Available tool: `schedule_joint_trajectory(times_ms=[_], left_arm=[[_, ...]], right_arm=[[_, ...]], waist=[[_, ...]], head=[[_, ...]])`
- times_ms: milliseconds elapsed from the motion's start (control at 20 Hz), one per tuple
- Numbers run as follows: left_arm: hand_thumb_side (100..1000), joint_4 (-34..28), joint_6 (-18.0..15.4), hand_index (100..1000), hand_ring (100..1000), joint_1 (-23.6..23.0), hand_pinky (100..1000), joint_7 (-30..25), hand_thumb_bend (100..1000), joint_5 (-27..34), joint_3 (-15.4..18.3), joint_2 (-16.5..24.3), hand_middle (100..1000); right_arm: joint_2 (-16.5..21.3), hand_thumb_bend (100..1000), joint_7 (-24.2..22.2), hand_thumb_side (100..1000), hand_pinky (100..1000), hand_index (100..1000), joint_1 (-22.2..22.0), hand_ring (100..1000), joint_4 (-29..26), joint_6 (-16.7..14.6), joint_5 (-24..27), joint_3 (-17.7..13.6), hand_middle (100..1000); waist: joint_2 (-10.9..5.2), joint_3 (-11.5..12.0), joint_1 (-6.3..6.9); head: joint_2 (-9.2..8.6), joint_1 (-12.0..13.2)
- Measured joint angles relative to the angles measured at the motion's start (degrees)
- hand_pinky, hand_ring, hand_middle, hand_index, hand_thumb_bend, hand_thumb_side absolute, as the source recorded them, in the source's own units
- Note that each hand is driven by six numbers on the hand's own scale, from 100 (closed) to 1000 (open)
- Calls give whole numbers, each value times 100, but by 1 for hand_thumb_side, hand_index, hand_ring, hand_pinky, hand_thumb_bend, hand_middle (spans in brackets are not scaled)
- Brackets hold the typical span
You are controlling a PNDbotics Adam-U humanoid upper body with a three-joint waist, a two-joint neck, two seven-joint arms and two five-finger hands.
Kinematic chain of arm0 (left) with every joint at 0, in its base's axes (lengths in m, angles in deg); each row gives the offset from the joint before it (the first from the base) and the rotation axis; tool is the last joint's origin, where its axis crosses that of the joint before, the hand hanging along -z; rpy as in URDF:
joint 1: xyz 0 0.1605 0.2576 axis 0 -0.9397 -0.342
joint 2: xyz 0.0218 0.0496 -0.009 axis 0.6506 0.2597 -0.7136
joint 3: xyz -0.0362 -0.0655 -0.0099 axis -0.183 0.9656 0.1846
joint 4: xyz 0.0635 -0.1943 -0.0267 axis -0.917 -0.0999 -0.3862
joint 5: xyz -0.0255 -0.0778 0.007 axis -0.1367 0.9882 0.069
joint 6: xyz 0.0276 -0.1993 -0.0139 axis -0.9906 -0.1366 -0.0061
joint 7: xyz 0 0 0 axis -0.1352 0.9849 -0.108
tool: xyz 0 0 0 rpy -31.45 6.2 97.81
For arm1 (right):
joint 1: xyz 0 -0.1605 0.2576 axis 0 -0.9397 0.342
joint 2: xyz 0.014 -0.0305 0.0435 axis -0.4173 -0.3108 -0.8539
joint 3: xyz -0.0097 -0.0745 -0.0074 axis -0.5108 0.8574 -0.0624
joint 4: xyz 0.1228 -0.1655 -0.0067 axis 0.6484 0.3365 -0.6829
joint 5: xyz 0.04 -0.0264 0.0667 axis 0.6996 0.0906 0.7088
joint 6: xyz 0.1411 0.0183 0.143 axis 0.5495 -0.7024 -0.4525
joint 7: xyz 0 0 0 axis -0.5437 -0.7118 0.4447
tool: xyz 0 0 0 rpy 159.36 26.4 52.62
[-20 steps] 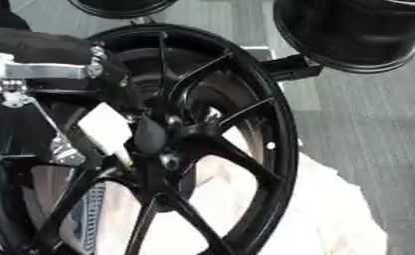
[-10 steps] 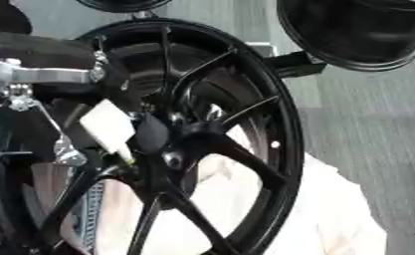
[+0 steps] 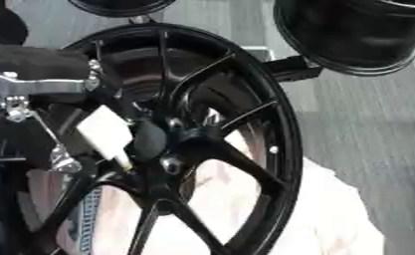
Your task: Pull the pin out of the wheel hub.
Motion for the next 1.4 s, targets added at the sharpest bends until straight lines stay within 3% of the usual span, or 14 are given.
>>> schedule_joint_trajectory(times_ms=[600,850,1400], left_arm=[[100,0,-15,774,693,45,761,-225,501,222,203,0,645],[100,0,109,737,657,45,744,-507,474,370,355,0,591],[100,1,249,618,575,102,706,-639,446,419,340,-53,465]], right_arm=[[-18,100,2,470,552,636,-1,594,0,2,21,4,557],[-48,100,2,470,551,636,-1,594,0,2,24,28,557],[-49,100,12,470,550,635,3,594,0,2,65,29,557]], waist=[[0,3,-6],[0,-7,-7],[0,-33,0]], head=[[-56,-22],[-69,-18],[-109,0]])
